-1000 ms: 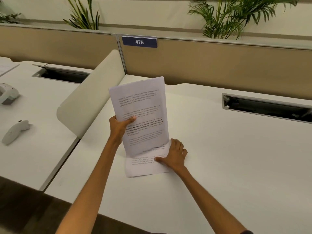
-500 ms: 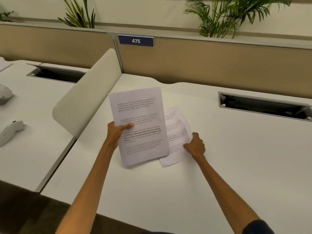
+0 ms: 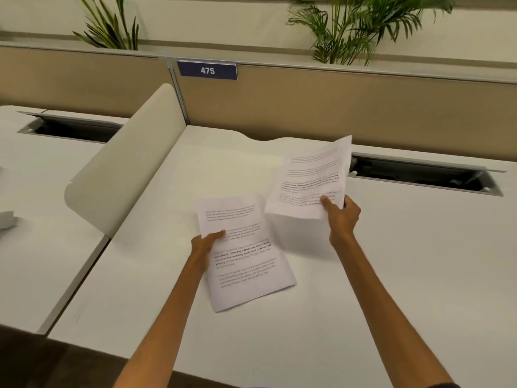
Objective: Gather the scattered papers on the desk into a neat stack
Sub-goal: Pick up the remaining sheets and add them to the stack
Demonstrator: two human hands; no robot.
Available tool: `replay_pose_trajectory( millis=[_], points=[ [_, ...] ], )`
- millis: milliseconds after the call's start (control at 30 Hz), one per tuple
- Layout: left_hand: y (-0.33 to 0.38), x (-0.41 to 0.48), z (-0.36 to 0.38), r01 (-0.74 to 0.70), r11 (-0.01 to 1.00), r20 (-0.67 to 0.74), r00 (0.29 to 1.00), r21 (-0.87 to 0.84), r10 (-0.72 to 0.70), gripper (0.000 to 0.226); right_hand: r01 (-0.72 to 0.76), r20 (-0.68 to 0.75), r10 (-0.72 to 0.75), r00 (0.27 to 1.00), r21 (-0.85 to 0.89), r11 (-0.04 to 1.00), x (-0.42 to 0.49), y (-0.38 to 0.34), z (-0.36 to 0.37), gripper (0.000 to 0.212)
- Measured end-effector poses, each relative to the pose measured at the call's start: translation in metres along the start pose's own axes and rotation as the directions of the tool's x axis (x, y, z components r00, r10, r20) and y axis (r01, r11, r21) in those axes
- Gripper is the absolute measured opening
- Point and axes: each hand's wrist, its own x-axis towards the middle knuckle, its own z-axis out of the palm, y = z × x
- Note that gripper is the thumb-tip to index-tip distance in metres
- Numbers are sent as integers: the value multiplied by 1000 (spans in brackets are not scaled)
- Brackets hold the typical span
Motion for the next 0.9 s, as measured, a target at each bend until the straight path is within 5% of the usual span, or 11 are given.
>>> replay_pose_trajectory(
  millis=[233, 533, 633, 700, 767, 900],
  points=[
    [11, -2, 24, 51, 999, 23, 998, 16, -52, 54, -123, 96, 158, 983, -302, 945, -37, 57, 5, 57],
    [-14, -2, 37, -189, 978, 130, 975, 84, 177, 51, 203, 314, 63, 947, -741, 640, -61, 101, 17, 68],
    [-8, -4, 35, -286, 955, 234, 937, 80, 260, 48, 123, 280, 96, 955, -670, 732, -48, 93, 18, 78],
    [6, -7, 32, -320, 945, 299, 911, 72, 285, 49, -64, 282, 199, 939, -426, 903, -35, 75, 18, 83],
    [24, -13, 32, -344, 938, 355, 882, 37, 309, 49, -166, 382, 234, 894, -202, 965, -23, 49, 16, 78],
    [62, -31, 40, -449, 893, 396, 825, 26, 403, 51, -23, 585, 56, 809, -65, 998, -19, 2, 11, 54]
  ],
)
